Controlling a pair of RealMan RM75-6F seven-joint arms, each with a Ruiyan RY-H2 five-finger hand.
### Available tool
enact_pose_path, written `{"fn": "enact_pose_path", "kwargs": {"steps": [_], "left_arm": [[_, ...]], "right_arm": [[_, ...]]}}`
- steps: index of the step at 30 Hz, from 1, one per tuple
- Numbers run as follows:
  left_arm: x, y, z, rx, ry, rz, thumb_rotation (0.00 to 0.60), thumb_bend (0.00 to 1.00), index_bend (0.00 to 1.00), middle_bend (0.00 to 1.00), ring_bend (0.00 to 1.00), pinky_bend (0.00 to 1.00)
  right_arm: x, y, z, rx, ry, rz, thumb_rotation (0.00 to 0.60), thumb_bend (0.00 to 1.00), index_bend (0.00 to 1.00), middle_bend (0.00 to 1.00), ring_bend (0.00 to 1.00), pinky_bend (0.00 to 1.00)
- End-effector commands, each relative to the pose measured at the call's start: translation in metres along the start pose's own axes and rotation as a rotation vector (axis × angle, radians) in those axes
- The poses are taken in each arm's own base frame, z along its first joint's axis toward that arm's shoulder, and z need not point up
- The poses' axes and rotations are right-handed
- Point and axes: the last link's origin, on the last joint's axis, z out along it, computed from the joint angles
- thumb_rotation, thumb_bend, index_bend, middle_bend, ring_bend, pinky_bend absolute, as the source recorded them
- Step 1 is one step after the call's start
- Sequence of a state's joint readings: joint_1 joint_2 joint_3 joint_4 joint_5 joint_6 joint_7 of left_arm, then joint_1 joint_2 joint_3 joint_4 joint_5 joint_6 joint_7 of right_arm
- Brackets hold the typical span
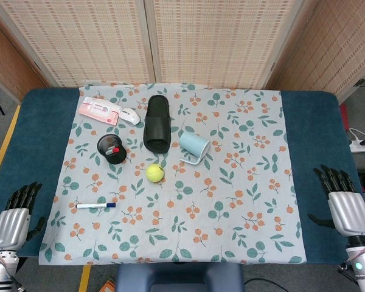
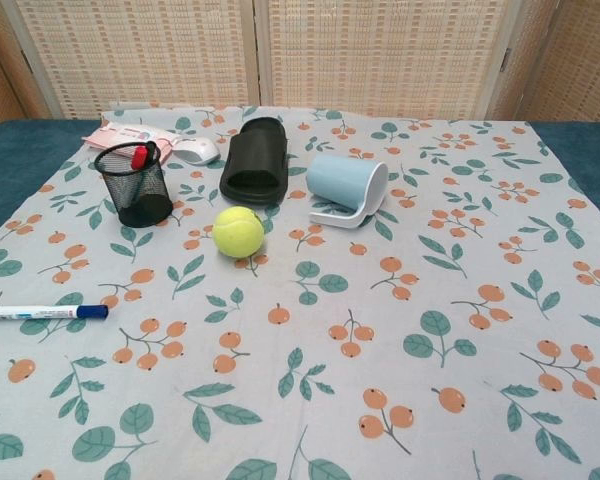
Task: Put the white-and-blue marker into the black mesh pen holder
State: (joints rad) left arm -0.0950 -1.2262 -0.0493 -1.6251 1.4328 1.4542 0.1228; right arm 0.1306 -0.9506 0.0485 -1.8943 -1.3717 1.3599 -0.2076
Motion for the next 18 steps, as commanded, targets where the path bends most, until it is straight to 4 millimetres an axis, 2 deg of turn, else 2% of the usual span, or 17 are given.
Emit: {"fn": "enact_pose_path", "kwargs": {"steps": [1, 18], "left_arm": [[0.0001, 0.0009, -0.0007, -0.002, -0.001, 0.001, 0.6, 0.34, 0.07, 0.03, 0.0, 0.08], [-0.0004, 0.0048, -0.0037, -0.013, -0.018, -0.011, 0.6, 0.34, 0.07, 0.03, 0.0, 0.08]], "right_arm": [[-0.0001, 0.0, -0.0003, 0.001, -0.003, 0.001, 0.6, 0.0, 0.03, 0.0, 0.0, 0.0], [0.0018, -0.0012, -0.0037, 0.007, -0.007, 0.006, 0.6, 0.0, 0.04, 0.0, 0.0, 0.0]]}}
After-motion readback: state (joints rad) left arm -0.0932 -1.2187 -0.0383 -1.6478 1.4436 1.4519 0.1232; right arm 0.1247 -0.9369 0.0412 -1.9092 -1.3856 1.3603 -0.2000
